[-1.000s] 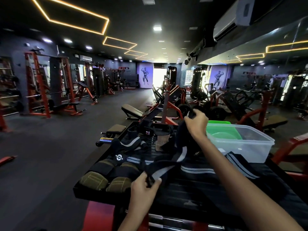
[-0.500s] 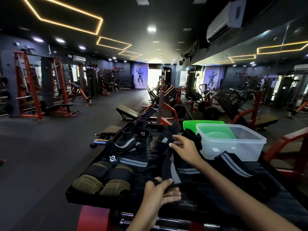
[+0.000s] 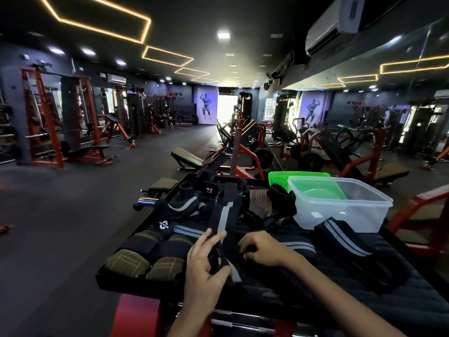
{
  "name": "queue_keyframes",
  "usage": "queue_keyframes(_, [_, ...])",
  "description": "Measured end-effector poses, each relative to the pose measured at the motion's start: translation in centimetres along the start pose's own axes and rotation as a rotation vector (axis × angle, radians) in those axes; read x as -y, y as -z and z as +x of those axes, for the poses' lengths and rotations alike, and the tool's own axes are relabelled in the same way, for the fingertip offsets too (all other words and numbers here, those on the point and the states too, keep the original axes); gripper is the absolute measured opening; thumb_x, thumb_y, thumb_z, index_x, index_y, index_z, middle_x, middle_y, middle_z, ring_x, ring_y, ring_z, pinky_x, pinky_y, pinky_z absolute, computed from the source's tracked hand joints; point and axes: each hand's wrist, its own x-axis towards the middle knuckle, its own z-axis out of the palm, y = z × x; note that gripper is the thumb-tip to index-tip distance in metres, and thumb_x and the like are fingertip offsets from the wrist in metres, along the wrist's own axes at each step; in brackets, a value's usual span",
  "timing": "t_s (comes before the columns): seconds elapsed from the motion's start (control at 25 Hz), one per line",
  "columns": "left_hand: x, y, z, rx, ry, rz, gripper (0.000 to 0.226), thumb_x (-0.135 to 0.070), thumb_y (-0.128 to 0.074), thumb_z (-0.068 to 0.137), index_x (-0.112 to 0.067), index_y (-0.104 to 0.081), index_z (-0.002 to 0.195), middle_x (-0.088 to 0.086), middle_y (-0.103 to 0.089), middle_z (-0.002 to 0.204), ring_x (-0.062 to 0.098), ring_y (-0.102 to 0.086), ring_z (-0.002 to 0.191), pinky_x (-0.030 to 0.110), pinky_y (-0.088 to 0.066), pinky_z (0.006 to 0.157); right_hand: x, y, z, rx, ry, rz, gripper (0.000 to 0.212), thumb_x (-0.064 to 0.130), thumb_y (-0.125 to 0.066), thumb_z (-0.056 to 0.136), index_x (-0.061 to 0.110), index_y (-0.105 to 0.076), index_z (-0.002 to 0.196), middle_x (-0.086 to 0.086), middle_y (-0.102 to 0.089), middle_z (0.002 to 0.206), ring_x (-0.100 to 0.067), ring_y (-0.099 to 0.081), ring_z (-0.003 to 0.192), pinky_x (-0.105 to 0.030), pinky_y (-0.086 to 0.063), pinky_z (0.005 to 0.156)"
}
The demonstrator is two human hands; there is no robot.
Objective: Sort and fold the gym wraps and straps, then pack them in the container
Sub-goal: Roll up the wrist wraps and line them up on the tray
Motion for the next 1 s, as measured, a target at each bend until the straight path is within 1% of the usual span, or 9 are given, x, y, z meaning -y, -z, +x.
queue_keyframes(0.08, [1.0,-0.2,0.3,-0.09,0.086,-0.15,0.025,-0.036,-0.065,0.054,-0.037,-0.067,0.079,-0.01,-0.059,0.11,-0.004,-0.05,0.111,0.014,-0.036,0.087,0.3,0.4,-0.1,-0.117,0.072,0.057,0.068,0.024,-0.075,0.074,0.019,-0.045,0.136,0.004,-0.043,0.137,-0.013,-0.043,0.127,-0.03,-0.038,0.106])
queue_keyframes(0.16, [1.3,-0.3,0.7,-0.182,0.214,-0.284,0.019,-0.039,-0.068,0.06,-0.026,-0.066,0.072,0.002,-0.063,0.092,0.014,-0.059,0.097,0.019,-0.041,0.08,1.2,0.1,-0.4,-0.021,0.201,0.157,0.089,0.032,-0.08,0.069,0.03,-0.031,0.143,0.014,-0.032,0.144,0.0,-0.028,0.133,-0.02,-0.026,0.112])
queue_keyframes(0.28, [0.2,-0.2,1.2,-0.085,0.359,-0.411,0.018,-0.041,-0.06,0.086,-0.025,-0.066,0.079,-0.006,-0.067,0.083,0.012,-0.061,0.086,0.023,-0.042,0.074,1.8,-1.2,-0.8,-0.059,0.208,0.304,0.061,0.03,-0.075,0.077,0.035,-0.048,0.131,0.011,-0.036,0.147,0.002,-0.025,0.137,-0.025,-0.027,0.113])
queue_keyframes(0.36, [-0.5,0.1,1.2,0.064,0.352,-0.421,0.027,-0.046,-0.048,0.092,-0.028,-0.066,0.084,-0.013,-0.065,0.089,-0.001,-0.057,0.089,0.02,-0.039,0.078,1.2,-0.4,-1.0,-0.083,0.159,0.338,0.037,0.025,-0.071,0.082,0.027,-0.061,0.118,0.005,-0.052,0.136,-0.003,-0.046,0.125,-0.03,-0.042,0.104])
queue_keyframes(0.48, [0.4,-0.1,1.3,0.259,0.269,-0.317,0.047,-0.057,-0.06,0.074,-0.013,-0.071,0.086,-0.004,-0.067,0.091,0.002,-0.06,0.086,0.012,-0.04,0.077,0.8,1.3,-2.1,-0.016,0.143,0.153,0.009,0.025,-0.069,0.082,0.017,-0.066,0.084,0.018,-0.065,0.078,0.005,-0.058,0.073,-0.024,-0.049,0.07])
queue_keyframes(0.56, [1.2,-0.5,1.7,0.265,0.286,-0.24,0.032,-0.042,-0.073,0.072,-0.012,-0.063,0.076,-0.003,-0.059,0.067,0.007,-0.052,0.064,0.016,-0.04,0.064,0.6,1.8,-2.7,0.034,0.098,0.094,0.028,0.026,-0.071,0.08,0.014,-0.054,0.062,0.012,-0.051,0.055,-0.001,-0.046,0.054,-0.023,-0.036,0.055])
queue_keyframes(0.68, [1.8,-1.1,2.5,0.153,0.313,-0.212,0.031,-0.008,-0.072,0.078,-0.015,-0.045,0.068,-0.002,-0.041,0.058,0.008,-0.038,0.053,0.021,-0.036,0.055,1.0,2.2,-3.9,0.107,0.087,0.371,0.008,0.02,-0.072,0.081,0.017,-0.065,0.078,0.012,-0.063,0.071,-0.006,-0.061,0.073,-0.018,-0.042,0.066])
queue_keyframes(0.8, [2.4,-1.0,3.0,0.187,0.348,-0.321,0.029,0.002,-0.069,0.079,-0.012,-0.044,0.077,0.003,-0.053,0.07,0.02,-0.05,0.067,0.034,-0.048,0.067,1.9,2.8,-4.9,-0.08,0.039,0.931,0.032,0.023,-0.068,0.08,0.015,-0.062,0.111,0.007,-0.072,0.089,-0.001,-0.064,0.076,-0.015,-0.046,0.069])
queue_keyframes(1.0, [2.6,-0.8,2.5,0.188,0.361,-0.252,0.028,-0.005,-0.074,0.076,-0.008,-0.054,0.094,0.004,-0.068,0.092,0.016,-0.067,0.086,0.03,-0.055,0.079,2.9,2.3,-5.9,-0.279,0.019,0.911,0.01,0.004,-0.073,0.075,0.011,-0.075,0.083,-0.002,-0.071,0.071,-0.003,-0.059,0.063,-0.014,-0.043,0.058])
